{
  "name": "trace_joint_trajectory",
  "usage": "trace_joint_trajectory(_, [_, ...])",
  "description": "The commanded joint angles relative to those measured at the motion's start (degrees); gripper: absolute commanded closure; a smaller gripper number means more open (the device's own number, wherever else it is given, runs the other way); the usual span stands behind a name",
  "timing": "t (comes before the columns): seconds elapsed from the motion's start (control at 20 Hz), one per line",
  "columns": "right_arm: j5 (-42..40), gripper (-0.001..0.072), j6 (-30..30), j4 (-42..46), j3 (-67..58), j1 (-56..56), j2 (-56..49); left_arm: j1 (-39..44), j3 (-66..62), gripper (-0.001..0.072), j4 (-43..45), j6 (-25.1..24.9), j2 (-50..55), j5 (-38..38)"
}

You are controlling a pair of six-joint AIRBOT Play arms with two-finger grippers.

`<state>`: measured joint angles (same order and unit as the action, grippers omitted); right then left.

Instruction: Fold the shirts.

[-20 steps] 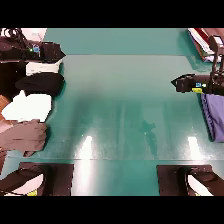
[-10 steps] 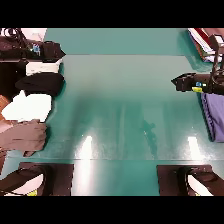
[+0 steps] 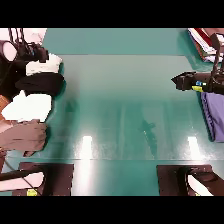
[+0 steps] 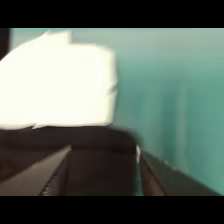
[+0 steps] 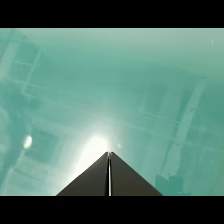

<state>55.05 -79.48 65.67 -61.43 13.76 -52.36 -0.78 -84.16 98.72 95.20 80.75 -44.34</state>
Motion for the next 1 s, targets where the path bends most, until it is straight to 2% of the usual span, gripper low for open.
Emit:
trace_joint_trajectory(0.0, [0.0, 0.0692, 0.0, -0.2, 0.0, 0.1, 0.0, -6.3, -0.1, 0.0197, -0.4, 1.9, 10.8, 8.7])
trace_joint_trajectory(0.15, [0.2, 0.0693, 0.0, -0.2, 0.0, 0.1, 0.0, -8.2, -1.9, 0.0198, -2.0, 1.9, 17.7, 15.8])
trace_joint_trajectory(0.45, [0.4, 0.0692, -0.1, -0.2, 0.1, 0.1, -0.1, -8.4, -9.4, 0.02, -1.7, 1.3, 25.3, 16.9])
trace_joint_trajectory(0.5, [0.4, 0.0693, -0.1, -0.2, 0.1, 0.1, -0.1, -8.4, -9.4, 0.022, -1.7, 1.2, 25.3, 17.3])
trace_joint_trajectory(0.55, [0.4, 0.0693, -0.1, -0.2, 0.1, 0.1, -0.1, -8.4, -9.5, 0.0358, -1.7, 1.2, 25.3, 17.5])
trace_joint_trajectory(0.6, [0.4, 0.0693, -0.1, -0.1, 0.1, 0.1, -0.1, -8.4, -9.5, 0.0546, -1.7, 1.2, 25.3, 17.2])
trace_joint_trajectory(0.65, [0.4, 0.0693, -0.1, -0.2, 0.1, 0.1, -0.1, -8.4, -9.5, 0.0683, -1.7, 1.2, 25.3, 16.8])
trace_joint_trajectory(0.75, [0.4, 0.0693, -0.1, -0.2, 0.1, 0.1, -0.1, -8.4, -10.4, 0.0681, -2.4, 1.4, 25.2, 13.8])
trace_joint_trajectory(0.85, [0.3, 0.0693, -0.1, -0.1, -0.4, 0.0, -0.1, -8.4, -14.8, 0.0682, -3.3, 1.4, 24.9, 6.6])
trace_joint_trajectory(0.95, [0.4, 0.0693, 0.0, 0.4, -2.6, 0.0, -0.1, -8.2, -19.6, 0.0683, -3.3, 1.4, 22.1, 2.6])
